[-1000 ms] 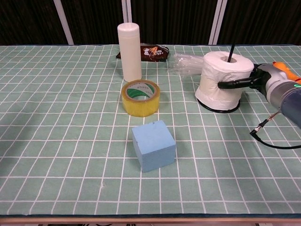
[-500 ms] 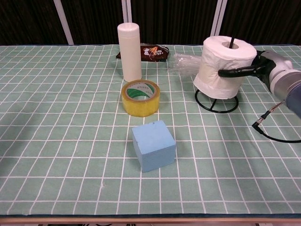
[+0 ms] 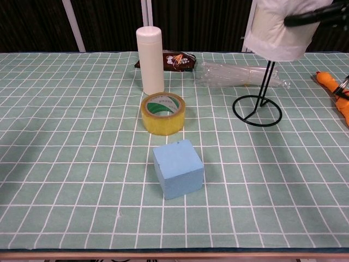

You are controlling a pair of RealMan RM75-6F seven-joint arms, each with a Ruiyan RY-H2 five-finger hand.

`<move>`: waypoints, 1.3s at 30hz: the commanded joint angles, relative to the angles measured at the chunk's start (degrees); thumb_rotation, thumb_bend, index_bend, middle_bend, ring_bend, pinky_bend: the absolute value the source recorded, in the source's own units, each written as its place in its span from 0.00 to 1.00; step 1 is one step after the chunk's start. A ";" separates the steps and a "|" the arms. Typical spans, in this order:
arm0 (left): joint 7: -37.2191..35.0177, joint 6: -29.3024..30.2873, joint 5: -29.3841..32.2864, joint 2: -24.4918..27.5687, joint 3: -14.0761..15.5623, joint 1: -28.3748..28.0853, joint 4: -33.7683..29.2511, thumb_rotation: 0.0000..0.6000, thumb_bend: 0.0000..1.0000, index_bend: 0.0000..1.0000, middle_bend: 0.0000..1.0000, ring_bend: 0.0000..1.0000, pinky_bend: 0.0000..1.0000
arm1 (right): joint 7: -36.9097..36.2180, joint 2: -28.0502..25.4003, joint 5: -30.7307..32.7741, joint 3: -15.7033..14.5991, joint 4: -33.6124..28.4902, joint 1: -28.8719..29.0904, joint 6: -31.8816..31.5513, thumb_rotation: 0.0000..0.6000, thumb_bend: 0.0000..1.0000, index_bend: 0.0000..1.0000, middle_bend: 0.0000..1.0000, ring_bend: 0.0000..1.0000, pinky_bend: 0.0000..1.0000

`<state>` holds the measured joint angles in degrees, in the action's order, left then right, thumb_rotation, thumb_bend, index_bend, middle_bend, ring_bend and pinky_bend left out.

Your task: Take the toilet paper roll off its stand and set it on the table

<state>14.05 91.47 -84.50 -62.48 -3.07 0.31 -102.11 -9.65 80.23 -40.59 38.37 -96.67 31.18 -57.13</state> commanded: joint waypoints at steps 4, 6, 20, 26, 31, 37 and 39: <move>0.40 -0.17 -0.17 -0.19 0.14 -0.09 -0.09 1.00 0.07 0.15 0.04 0.00 0.00 | 3.85 -15.50 8.18 8.96 -9.45 -1.79 2.77 1.00 0.00 0.46 0.38 0.12 0.00; 0.57 -0.24 -0.24 -0.25 0.19 -0.12 -0.10 1.00 0.07 0.15 0.04 0.00 0.00 | 4.05 -18.97 9.64 11.17 -10.41 -2.14 2.94 1.00 0.00 0.46 0.38 0.12 0.00; 1.12 -0.16 -0.68 -0.57 0.40 -0.12 -0.18 1.00 0.07 0.15 0.04 0.00 0.00 | 1.40 -34.36 15.59 15.94 -8.41 -7.17 8.00 1.00 0.00 0.46 0.38 0.12 0.00; 1.00 -0.38 -0.87 -0.55 0.58 -0.16 -0.27 1.00 0.07 0.15 0.04 0.00 0.00 | -3.40 -35.15 7.46 11.55 -11.46 -14.14 10.94 1.00 0.00 0.46 0.38 0.12 0.00; 1.04 -0.45 -0.83 -0.55 0.55 -0.21 -0.24 1.00 0.07 0.15 0.04 0.00 0.00 | -10.02 -33.69 -2.51 7.57 -14.50 -20.33 13.16 1.00 0.00 0.46 0.38 0.12 0.00; 1.06 -0.42 -0.94 -0.58 0.55 -0.23 -0.20 1.00 0.07 0.14 0.04 0.00 0.00 | -17.74 -29.45 -14.76 2.51 -15.35 -24.77 13.37 1.00 0.00 0.46 0.38 0.12 0.00; 0.93 -0.42 -0.86 -0.55 0.52 -0.22 -0.19 1.00 0.07 0.14 0.04 0.00 0.00 | -19.90 -27.92 -18.12 0.41 -14.88 -25.42 13.80 1.00 0.00 0.46 0.38 0.12 0.00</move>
<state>15.02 91.05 -85.38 -63.05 -2.54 0.08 -102.30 -25.46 49.50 -53.55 42.41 -111.33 8.11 -44.09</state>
